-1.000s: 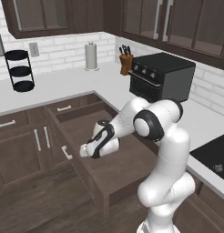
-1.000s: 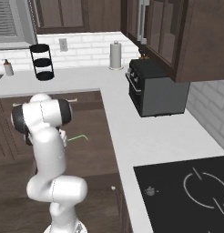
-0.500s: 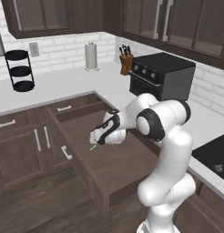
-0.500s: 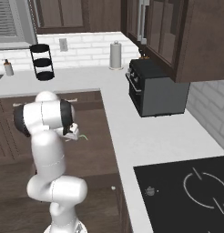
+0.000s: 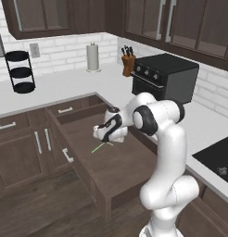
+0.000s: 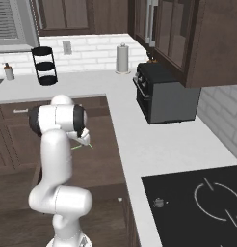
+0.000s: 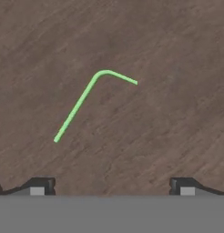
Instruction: Take a straw from the drawer in front and place it inside the glass cup on the dining counter.
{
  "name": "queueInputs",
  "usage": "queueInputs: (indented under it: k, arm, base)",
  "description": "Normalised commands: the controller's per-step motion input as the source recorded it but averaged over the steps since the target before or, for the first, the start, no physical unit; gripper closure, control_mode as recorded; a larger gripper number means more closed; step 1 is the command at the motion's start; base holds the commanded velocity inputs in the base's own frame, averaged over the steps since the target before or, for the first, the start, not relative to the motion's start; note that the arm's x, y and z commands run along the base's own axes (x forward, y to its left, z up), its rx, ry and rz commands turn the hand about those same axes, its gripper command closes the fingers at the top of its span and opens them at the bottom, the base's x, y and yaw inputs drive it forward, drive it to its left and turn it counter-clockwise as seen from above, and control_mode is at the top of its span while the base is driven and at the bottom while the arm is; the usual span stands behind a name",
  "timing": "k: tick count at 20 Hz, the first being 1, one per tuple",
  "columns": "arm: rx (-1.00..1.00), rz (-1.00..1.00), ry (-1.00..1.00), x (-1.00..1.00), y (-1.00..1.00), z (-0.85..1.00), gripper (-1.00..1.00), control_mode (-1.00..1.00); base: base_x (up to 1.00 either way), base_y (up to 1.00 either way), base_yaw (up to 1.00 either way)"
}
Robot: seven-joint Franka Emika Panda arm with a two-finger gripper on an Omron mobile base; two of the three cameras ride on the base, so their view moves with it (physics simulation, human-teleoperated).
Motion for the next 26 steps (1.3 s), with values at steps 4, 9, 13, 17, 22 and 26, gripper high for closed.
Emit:
queueInputs:
  k: [4,9,13,17,22,26]
  arm:
    - [0.00,-0.26,0.08,0.23,0.01,-0.23,-1.00,-1.00]
    - [0.00,-0.22,0.06,0.33,0.01,-0.32,-1.00,-1.00]
    - [0.00,-0.16,0.06,0.48,0.00,-0.31,-1.00,-1.00]
    - [0.00,-0.10,0.06,0.40,0.00,-0.31,-1.00,-1.00]
    - [0.00,-0.07,0.03,0.22,0.00,-0.24,-1.00,-1.00]
    - [0.00,-0.06,0.00,0.02,-0.01,-0.26,-1.00,-1.00]
  base:
    - [0.00,0.00,0.00]
    - [0.00,0.00,0.00]
    - [0.00,0.00,0.00]
    - [0.00,0.00,0.00]
    - [0.00,0.00,0.00]
    - [0.00,0.00,0.00]
